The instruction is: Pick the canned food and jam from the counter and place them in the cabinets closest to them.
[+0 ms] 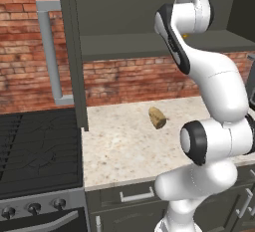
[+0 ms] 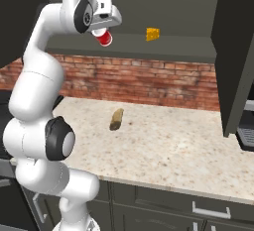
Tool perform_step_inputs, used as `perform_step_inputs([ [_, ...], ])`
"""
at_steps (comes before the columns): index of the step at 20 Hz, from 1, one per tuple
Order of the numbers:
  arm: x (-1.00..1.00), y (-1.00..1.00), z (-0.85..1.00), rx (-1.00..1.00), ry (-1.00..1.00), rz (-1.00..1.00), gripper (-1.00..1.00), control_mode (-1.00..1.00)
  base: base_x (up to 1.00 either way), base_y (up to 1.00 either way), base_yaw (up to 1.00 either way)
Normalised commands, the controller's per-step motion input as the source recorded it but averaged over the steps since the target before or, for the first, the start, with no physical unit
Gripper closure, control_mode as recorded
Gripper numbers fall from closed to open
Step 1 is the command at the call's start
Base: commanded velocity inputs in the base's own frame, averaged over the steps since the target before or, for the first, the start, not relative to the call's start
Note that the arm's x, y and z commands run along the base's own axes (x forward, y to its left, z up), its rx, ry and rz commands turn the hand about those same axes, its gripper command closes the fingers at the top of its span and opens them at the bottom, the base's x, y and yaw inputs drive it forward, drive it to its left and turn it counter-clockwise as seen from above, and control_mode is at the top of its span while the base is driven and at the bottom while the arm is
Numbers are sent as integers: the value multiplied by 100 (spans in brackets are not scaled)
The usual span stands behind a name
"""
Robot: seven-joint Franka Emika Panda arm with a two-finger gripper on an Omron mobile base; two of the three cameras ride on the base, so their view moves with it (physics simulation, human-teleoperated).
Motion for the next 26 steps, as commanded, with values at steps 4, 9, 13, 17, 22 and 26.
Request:
perform_step_inputs([
  [4,37,-4,-2,1,0,0,100,-100,0,0,0],
  [9,29,-1,-5,2,0,0,100,-100,0,0,0],
  [13,30,-1,-2,2,0,0,100,-100,0,0,0],
  [17,31,-3,-4,2,0,0,100,-100,0,0,0],
  [22,24,0,-9,2,0,0,100,-100,0,0,0],
  [26,19,-1,-5,1,0,0,100,-100,0,0,0],
])
